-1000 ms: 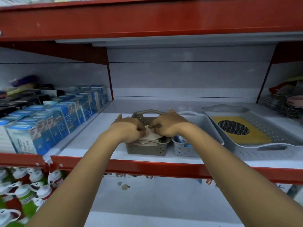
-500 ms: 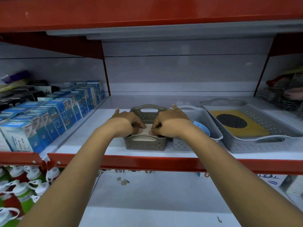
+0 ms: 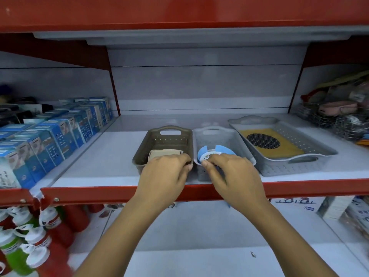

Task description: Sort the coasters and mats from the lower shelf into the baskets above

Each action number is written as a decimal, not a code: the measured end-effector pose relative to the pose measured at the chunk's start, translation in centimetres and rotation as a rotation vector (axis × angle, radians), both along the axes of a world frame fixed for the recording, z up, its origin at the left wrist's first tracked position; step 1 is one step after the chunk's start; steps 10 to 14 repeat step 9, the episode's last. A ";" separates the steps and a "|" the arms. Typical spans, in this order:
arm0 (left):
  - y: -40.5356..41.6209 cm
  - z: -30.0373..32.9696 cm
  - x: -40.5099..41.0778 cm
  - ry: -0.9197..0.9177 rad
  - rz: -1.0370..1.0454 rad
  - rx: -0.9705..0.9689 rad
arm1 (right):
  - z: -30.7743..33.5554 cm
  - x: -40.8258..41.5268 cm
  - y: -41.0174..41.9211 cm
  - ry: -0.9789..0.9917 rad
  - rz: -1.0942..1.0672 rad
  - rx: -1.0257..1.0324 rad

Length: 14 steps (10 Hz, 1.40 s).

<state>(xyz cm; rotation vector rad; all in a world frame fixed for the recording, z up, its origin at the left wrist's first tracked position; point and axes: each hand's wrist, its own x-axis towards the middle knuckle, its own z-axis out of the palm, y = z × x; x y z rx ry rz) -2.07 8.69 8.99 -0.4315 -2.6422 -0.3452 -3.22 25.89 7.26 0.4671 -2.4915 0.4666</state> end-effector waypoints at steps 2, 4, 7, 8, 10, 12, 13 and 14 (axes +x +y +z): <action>0.8 -0.4 3.3 0.054 -0.014 -0.024 | 0.4 3.2 1.9 -0.034 0.131 -0.105; 3.7 0.1 4.4 -0.002 0.031 -0.083 | 1.6 1.2 9.1 0.043 -0.184 -0.091; 6.0 0.0 5.7 -0.126 0.171 -0.123 | 1.5 2.8 12.4 -0.122 -0.208 0.135; 7.0 0.5 6.2 -0.065 0.164 -0.099 | 1.7 5.0 12.3 -0.053 -0.109 0.074; 8.0 1.5 6.5 0.044 0.123 -0.074 | 2.7 5.8 12.1 0.051 -0.050 -0.035; 8.0 1.5 6.5 0.044 0.123 -0.074 | 2.7 5.8 12.1 0.051 -0.050 -0.035; 8.0 1.5 6.5 0.044 0.123 -0.074 | 2.7 5.8 12.1 0.051 -0.050 -0.035; 8.0 1.5 6.5 0.044 0.123 -0.074 | 2.7 5.8 12.1 0.051 -0.050 -0.035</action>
